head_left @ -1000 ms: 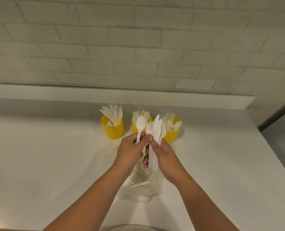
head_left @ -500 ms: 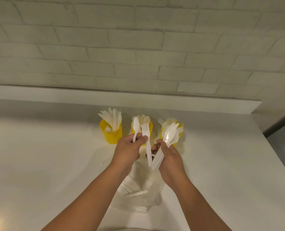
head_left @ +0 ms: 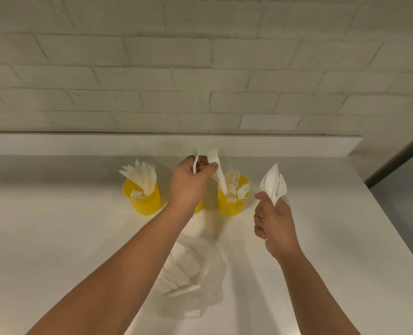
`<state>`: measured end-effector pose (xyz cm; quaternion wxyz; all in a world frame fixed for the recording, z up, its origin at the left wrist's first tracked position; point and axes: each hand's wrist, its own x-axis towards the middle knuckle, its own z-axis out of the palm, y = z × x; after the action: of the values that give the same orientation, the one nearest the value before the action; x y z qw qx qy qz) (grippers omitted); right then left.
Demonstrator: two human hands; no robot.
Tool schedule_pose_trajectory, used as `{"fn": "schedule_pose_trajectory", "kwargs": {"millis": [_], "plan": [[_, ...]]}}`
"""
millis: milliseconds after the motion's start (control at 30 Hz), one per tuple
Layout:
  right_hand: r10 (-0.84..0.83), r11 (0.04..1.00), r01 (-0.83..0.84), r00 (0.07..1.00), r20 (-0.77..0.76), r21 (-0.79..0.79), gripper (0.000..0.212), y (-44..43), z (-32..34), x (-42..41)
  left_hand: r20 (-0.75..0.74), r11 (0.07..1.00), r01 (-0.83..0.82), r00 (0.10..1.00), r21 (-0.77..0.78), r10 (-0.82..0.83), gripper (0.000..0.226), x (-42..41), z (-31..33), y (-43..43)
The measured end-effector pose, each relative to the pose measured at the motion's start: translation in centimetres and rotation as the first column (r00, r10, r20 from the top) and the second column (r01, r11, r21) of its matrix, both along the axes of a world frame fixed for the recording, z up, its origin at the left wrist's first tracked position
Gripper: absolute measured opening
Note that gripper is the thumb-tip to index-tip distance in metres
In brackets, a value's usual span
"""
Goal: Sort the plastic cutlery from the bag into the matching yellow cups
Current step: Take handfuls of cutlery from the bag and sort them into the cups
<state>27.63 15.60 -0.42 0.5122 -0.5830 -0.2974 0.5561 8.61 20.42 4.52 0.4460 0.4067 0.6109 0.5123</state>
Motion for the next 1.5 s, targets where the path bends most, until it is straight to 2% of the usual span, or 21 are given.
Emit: {"fn": "schedule_pose_trajectory", "kwargs": {"millis": [167,300,433,567,633,733,800,900,967,1100,1167,1233,1300,1500], "plan": [[-0.023,1.0,0.023,1.0,0.009,-0.011,0.009,1.0,-0.2,1.4,-0.188,0.996,0.052,0.981,0.072,-0.038,0.018,3.3,0.8,3.5],[0.008,1.0,-0.008,1.0,0.02,-0.013,0.01,1.4,-0.2,1.7,-0.299,0.993,0.119,0.947,-0.009,-0.116,0.011,4.5,-1.3,5.2],[0.033,0.999,-0.033,0.999,0.025,-0.014,0.011,1.6,-0.2,1.6,-0.399,0.984,0.16,0.9,-0.076,-0.177,0.013,5.5,-3.1,6.1],[0.049,0.999,-0.049,0.999,-0.004,0.005,0.011,1.6,-0.3,1.5,-0.532,0.973,0.202,0.814,-0.115,-0.232,0.016,6.1,-4.1,6.1],[0.062,0.998,-0.061,0.998,-0.024,0.023,0.015,1.6,-0.4,1.6,-0.566,0.969,0.233,0.789,-0.087,-0.241,0.02,6.1,-4.2,5.8],[0.096,0.994,-0.089,0.989,-0.112,0.067,0.026,1.6,-0.6,1.7,-0.57,0.963,0.27,0.789,-0.012,-0.228,0.041,5.9,-3.8,5.3],[0.127,0.989,-0.11,0.973,-0.191,0.098,0.026,1.5,-0.6,1.9,-0.579,0.962,0.267,0.793,0.054,-0.188,0.041,5.8,-3.2,4.8],[0.208,0.975,-0.173,0.932,-0.296,0.14,0.024,1.4,-0.4,2.1,-0.502,0.97,0.197,0.859,0.142,-0.101,0.023,5.9,-1.8,3.6],[0.271,0.961,-0.229,0.897,-0.351,0.156,0.024,1.4,-0.1,1.9,-0.317,0.979,0.184,0.937,0.084,-0.148,0.014,5.7,-0.7,2.2],[0.352,0.936,-0.314,0.846,-0.4,0.159,0.027,1.2,0.3,0.9,0.04,0.967,0.239,0.971,-0.087,-0.236,0.037,4.8,0.0,-0.5],[0.39,0.92,-0.364,0.808,-0.441,0.147,0.031,1.1,0.4,-0.1,0.142,0.966,0.241,0.964,-0.095,-0.227,0.029,4.1,0.0,-1.9],[0.431,0.899,-0.418,0.786,-0.443,0.131,0.033,1.0,0.4,-0.9,0.118,0.957,0.282,0.955,-0.062,-0.274,0.015,3.5,0.0,-2.9],[0.467,0.878,-0.465,0.786,-0.404,0.112,0.035,0.7,0.5,-1.9,0.06,0.958,0.286,0.957,-0.024,-0.284,0.014,2.5,-0.2,-3.9],[0.46,0.881,-0.464,0.798,-0.39,0.089,0.029,0.0,0.9,-4.0,0.007,0.989,0.144,0.99,0.013,-0.144,0.009,-0.3,-0.9,-4.7]]}}
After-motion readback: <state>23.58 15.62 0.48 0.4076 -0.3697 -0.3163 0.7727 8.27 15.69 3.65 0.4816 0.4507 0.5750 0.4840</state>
